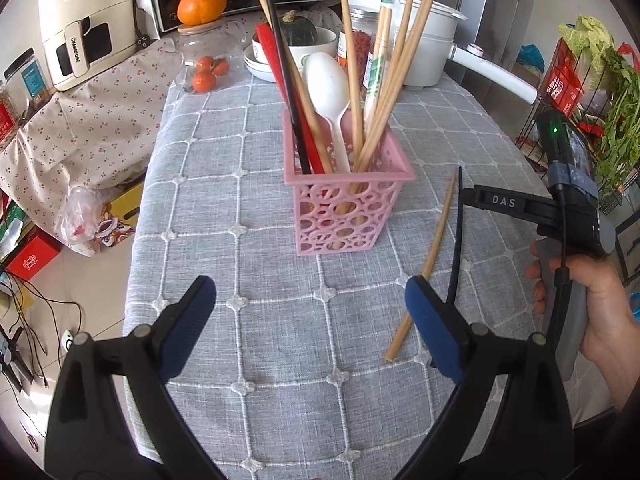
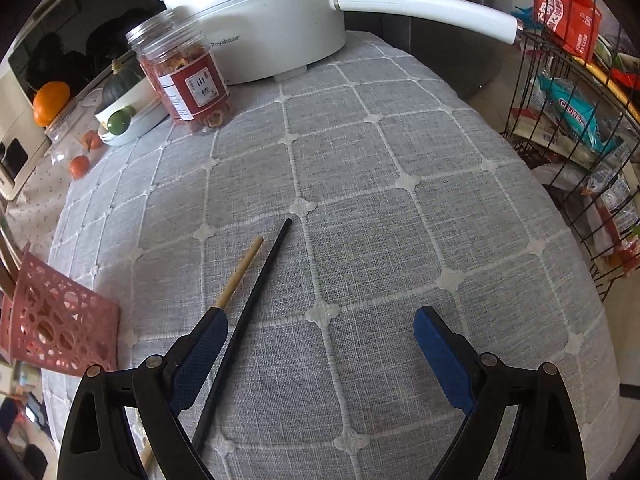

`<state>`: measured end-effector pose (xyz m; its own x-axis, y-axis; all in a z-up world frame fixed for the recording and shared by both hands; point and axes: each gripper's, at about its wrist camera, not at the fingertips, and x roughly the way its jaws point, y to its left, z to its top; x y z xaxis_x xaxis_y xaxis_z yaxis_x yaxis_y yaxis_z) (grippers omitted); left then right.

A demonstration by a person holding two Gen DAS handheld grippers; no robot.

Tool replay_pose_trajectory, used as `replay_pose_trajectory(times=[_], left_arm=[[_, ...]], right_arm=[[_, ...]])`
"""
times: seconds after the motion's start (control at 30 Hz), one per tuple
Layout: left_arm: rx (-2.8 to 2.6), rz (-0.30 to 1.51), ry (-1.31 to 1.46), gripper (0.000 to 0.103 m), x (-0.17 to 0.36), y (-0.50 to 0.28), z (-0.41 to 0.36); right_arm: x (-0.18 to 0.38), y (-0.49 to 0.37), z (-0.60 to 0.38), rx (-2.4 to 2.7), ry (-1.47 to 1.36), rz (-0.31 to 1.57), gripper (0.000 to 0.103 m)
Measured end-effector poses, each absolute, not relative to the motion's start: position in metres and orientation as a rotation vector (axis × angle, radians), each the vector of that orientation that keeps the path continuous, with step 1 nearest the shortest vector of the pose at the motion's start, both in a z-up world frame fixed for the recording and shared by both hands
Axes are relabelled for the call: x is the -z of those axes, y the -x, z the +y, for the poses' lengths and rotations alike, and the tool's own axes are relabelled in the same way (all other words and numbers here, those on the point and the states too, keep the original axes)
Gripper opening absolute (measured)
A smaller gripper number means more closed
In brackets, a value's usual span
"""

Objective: Organize utensils
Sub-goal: 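Grasp the last wooden chopstick with the left tool while the right tool reaches the black chopstick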

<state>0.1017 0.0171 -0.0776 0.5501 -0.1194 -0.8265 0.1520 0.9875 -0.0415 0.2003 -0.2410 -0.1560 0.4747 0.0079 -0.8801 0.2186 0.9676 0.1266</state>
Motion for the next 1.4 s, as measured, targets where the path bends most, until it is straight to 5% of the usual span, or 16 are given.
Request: replay_pose_trajectory(times=[0.5,0.73,0.87,1.03,1.2,1.4], left_arm=[[0.19,0.982,-0.017,0.095,0.075,-0.097,0.019],[0.243,0.985,-0.036,0.095,0.074,-0.094,-0.007],[0.302,0.999,-0.068,0.095,0.073,-0.094,-0.033],[0.367,1.019,-0.126,0.084,0.075,-0.1,-0.071],[0.395,1.049,-0.207,0.056,0.084,-0.119,-0.115],[0.334,1.104,-0.258,0.043,0.113,-0.16,-0.15]], right_arm=[[0.165,-0.206,-0.221,0.181,-0.09,1.097,0.089],[0.154,-0.194,-0.236,0.103,-0.062,1.121,0.025],[0.15,-0.188,-0.255,0.047,-0.092,1.14,0.01],[0.142,-0.176,-0.277,0.019,-0.077,1.151,0.005],[0.135,-0.167,-0.309,-0.013,-0.164,1.165,0.005],[0.13,-0.16,-0.326,-0.084,-0.286,1.184,0.014]])
